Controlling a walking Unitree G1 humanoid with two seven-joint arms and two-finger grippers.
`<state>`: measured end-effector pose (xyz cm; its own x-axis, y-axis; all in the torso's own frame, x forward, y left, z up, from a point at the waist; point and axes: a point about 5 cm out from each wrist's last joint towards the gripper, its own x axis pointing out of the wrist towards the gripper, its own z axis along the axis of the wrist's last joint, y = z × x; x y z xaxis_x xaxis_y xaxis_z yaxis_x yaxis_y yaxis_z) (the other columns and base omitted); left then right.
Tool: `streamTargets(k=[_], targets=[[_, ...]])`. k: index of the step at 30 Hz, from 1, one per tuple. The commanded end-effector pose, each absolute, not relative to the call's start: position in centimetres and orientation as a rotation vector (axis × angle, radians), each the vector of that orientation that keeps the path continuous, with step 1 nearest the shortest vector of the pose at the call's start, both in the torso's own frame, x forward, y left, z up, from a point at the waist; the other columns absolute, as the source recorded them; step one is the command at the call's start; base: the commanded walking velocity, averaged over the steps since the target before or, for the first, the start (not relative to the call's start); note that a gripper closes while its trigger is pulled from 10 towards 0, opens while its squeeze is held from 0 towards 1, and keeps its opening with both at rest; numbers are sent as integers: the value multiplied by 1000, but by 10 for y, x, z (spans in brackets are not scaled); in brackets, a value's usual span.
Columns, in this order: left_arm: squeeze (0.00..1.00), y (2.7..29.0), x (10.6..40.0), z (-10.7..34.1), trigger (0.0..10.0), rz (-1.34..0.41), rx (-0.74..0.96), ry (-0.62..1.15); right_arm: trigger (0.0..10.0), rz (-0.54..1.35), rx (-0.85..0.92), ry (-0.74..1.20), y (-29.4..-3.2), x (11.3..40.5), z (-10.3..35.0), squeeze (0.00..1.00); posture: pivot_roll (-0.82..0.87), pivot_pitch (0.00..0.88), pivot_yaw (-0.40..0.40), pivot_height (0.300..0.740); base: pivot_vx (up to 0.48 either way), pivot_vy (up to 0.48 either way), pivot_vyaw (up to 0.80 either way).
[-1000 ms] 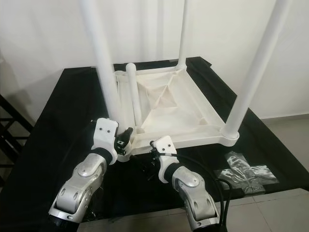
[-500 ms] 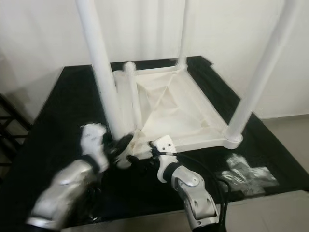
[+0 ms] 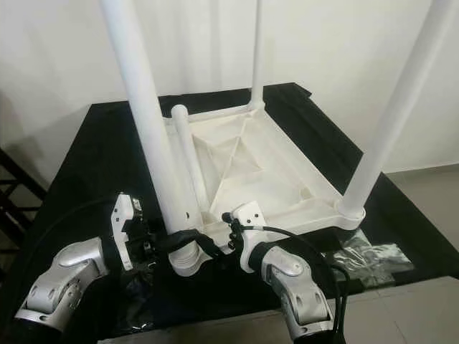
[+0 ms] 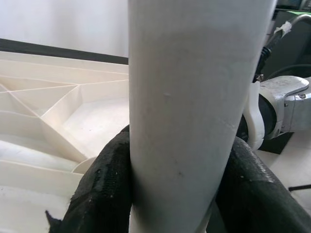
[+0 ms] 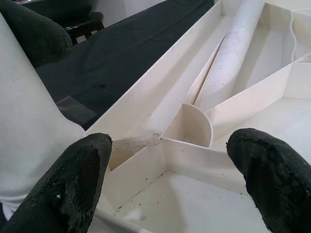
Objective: Building children table
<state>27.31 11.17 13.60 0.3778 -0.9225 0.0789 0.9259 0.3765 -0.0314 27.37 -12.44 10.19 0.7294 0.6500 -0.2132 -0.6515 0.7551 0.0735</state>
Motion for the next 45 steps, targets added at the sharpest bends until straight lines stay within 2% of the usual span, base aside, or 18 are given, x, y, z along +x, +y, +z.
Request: streamTargets(k=[1, 2, 4, 5, 10, 11, 12, 13, 14, 18, 21, 22, 27, 33, 34, 35, 45], targets=[[0, 103, 281, 130, 10000, -1134, -110, -21, 10000, 734, 16, 242, -120, 273, 101, 0, -165, 0, 40, 740, 0, 0, 0], [455, 110, 299, 128, 10000, -917, -69, -2, 10000, 734, 16, 243, -120, 273, 101, 0, -165, 0, 41, 740, 0, 0, 0], [455, 113, 303, 127, 10000, -856, -68, 7, 10000, 733, 16, 243, -120, 273, 101, 0, -165, 0, 41, 740, 0, 0, 0], [1000, 115, 305, 128, 10000, -815, -44, -2, 10000, 734, 17, 243, -120, 273, 101, 0, -163, 0, 39, 740, 0, 0, 0], [1000, 124, 311, 130, 10000, -660, 7, -32, 10000, 735, 21, 245, -119, 273, 101, 0, -153, 0, 38, 740, 0, 0, 0], [910, 129, 312, 131, 10000, -610, 8, -39, 10000, 736, 23, 245, -118, 273, 101, 0, -152, 0, 39, 740, 0, 0, 0], [0, 136, 313, 131, 10000, -555, 15, -46, 10000, 737, 25, 246, -118, 273, 100, 0, -149, 0, 39, 740, 0, 0, 0], [0, 143, 313, 130, 10000, -507, 27, -47, 10000, 737, 26, 246, -117, 273, 101, 0, -149, 0, 40, 740, 0, 0, 0], [0, 157, 312, 129, 10000, -388, 54, -39, 10000, 737, 29, 246, -117, 273, 101, 0, -149, 0, 43, 740, 0, 0, 0], [0, 165, 305, 131, 10000, -261, 69, -45, 10000, 735, 33, 246, -118, 272, 101, 0, -139, 0, 48, 740, 0, 0, 0], [0, 165, 304, 131, 10000, -241, 69, -46, 10000, 734, 34, 246, -118, 272, 101, 0, -139, 0, 48, 740, 0, 0, 0], [0, 160, 294, 134, 10000, -143, 57, -27, 10000, 734, 42, 248, -119, 273, 101, 0, -125, 0, 48, 740, 0, 0, 0], [0, 155, 287, 138, 10000, -59, 37, -10, 10000, 735, 48, 250, -119, 273, 101, 0, -121, 0, 47, 740, 0, 0, 0], [0, 148, 295, 141, 10000, 87, 27, -4, 10000, 737, 42, 253, -118, 275, 100, 0, -125, 0, 46, 740, 0, 0, 0], [0, 148, 296, 139, 3804, 115, 30, 7, 10000, 736, 40, 253, -118, 276, 100, 0, -133, 0, 51, 740, 0, 0, 0], [0, 149, 297, 137, 0, 131, 30, 16, 10000, 735, 38, 252, -118, 275, 100, 0, -133, 0, 51, 740, 0, 0, 0], [0, 151, 290, 140, 0, 146, -52, 14, 10000, 734, 45, 255, -119, 274, 99, 0, -130, 0, 49, 740, 0, 0, 0]])
